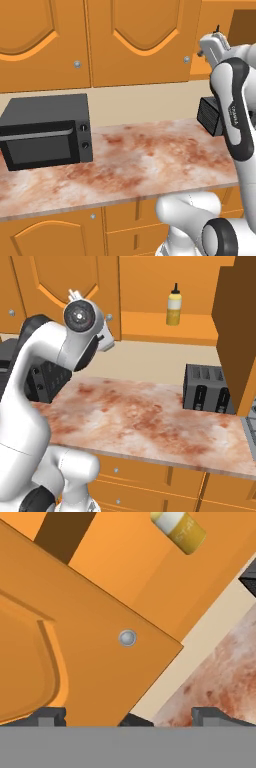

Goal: Move the mayonnaise and mustard from the cabinet to the dining counter.

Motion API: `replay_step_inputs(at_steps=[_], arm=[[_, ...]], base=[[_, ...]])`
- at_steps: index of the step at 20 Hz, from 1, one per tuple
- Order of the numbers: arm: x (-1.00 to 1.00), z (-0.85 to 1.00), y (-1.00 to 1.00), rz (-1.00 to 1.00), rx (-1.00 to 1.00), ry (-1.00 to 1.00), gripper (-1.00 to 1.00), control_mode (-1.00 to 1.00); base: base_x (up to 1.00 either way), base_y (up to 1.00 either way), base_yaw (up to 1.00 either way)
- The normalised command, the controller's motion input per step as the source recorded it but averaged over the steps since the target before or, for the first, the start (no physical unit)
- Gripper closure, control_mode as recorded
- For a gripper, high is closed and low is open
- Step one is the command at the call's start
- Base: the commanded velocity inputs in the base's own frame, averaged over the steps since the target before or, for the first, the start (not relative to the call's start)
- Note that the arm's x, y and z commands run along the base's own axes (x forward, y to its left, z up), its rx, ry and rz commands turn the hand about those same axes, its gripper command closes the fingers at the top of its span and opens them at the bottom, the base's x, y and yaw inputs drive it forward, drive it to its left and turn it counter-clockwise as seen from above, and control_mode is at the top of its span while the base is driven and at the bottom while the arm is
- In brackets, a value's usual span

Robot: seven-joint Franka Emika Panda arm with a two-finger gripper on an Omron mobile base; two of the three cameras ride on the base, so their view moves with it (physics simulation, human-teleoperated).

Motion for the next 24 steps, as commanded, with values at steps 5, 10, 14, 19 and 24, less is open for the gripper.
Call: replay_step_inputs(at_steps=[5, 10, 14, 19, 24], arm=[[0.35, 0.00, 0.02, 0.01, 0.02, -0.04, -1.00, -1.00], [0.32, 0.00, 0.00, 0.00, 0.00, -0.04, -1.00, -1.00], [0.28, 0.00, 0.00, 0.00, 0.00, -0.03, -1.00, -1.00], [0.26, -0.01, 0.00, 0.00, 0.00, -0.01, -1.00, -1.00], [0.24, -0.12, 0.00, 0.00, 0.00, 0.00, -1.00, -1.00]], base=[[0.00, 0.00, 0.00], [0.00, 0.00, 0.00], [0.00, 0.00, 0.00], [0.00, 0.00, 0.00], [0.00, 0.00, 0.00]])
